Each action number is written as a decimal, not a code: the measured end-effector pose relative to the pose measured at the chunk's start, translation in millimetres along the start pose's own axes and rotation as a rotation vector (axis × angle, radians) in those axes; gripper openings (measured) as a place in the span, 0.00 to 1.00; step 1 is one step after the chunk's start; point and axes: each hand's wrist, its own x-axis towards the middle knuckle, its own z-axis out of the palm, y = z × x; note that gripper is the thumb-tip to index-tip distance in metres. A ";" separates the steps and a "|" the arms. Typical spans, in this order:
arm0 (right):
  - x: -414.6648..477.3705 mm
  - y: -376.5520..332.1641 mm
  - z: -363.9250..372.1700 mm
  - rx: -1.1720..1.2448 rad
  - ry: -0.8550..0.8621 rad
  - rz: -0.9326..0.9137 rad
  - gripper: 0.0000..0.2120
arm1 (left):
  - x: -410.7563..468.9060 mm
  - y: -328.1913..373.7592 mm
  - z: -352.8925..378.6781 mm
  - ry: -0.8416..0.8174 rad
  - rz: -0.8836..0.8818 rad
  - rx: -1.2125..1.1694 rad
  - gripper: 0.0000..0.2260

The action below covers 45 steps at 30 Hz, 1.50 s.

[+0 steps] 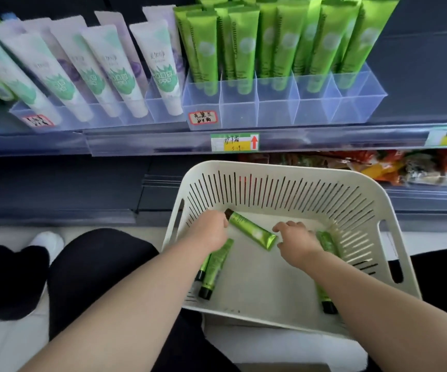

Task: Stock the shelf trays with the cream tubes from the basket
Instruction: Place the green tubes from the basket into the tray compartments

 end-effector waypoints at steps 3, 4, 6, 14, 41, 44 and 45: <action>18.5 -4.8 11.0 -0.006 -0.089 0.021 0.20 | 5.2 -8.7 14.2 0.036 -0.084 -0.038 0.14; 23.7 -7.8 15.0 0.000 -0.092 0.024 0.19 | 7.6 -8.8 16.7 0.048 -0.088 -0.041 0.14; 32.6 -13.7 23.5 0.006 -0.053 0.039 0.19 | 12.6 -7.0 19.4 0.065 -0.073 -0.039 0.15; 35.8 -21.5 26.8 0.076 0.023 0.068 0.10 | 23.4 -9.3 24.5 0.022 -0.055 0.128 0.10; -59.0 -13.0 -111.5 -0.310 -0.089 -0.443 0.11 | 11.9 8.4 51.2 -0.299 -0.047 0.618 0.16; -56.6 -4.6 -116.8 -0.302 -0.070 -0.437 0.10 | 17.8 14.0 56.4 -0.283 -0.038 0.590 0.21; -55.9 -2.1 -118.9 -0.287 -0.066 -0.431 0.10 | 19.5 15.2 57.9 -0.267 -0.018 0.595 0.23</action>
